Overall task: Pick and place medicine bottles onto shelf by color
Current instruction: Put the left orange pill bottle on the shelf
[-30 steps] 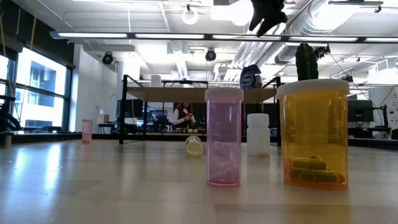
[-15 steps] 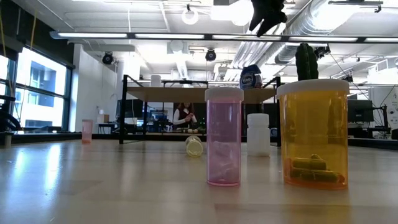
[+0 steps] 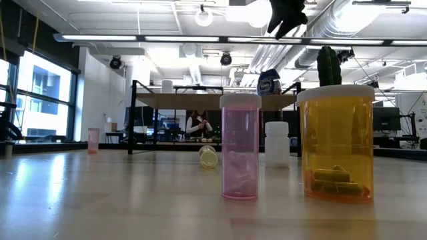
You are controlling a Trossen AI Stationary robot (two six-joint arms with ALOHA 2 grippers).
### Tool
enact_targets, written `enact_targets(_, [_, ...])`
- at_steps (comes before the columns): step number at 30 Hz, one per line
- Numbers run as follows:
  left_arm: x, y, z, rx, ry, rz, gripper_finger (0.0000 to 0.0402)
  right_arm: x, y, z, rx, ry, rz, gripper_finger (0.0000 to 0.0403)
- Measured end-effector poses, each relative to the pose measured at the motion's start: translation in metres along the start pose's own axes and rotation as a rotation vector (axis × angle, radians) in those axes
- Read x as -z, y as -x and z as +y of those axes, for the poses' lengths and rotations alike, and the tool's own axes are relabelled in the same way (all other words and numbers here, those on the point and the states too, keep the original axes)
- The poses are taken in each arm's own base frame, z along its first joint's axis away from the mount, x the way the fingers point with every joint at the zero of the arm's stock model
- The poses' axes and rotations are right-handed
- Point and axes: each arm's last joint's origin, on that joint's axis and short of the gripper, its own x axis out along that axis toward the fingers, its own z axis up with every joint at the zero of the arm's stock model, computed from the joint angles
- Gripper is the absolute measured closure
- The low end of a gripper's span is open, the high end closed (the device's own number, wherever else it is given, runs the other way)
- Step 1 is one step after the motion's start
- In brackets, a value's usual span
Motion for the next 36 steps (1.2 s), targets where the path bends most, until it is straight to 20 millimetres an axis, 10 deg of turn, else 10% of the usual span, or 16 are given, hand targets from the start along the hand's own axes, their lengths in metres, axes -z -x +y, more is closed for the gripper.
enact_targets(15, [-0.04, 0.036, -0.032, 0.143, -0.169, -0.02, 0.0285, 0.0, 0.0, 0.0, 0.0, 0.0, 0.0, 0.0153])
enact_targets(36, [-0.177, 0.107, -0.027, 0.195, -0.411, -0.197, 0.0284, 0.0, 0.0, 0.0, 0.0, 0.0, 0.0, 0.0153])
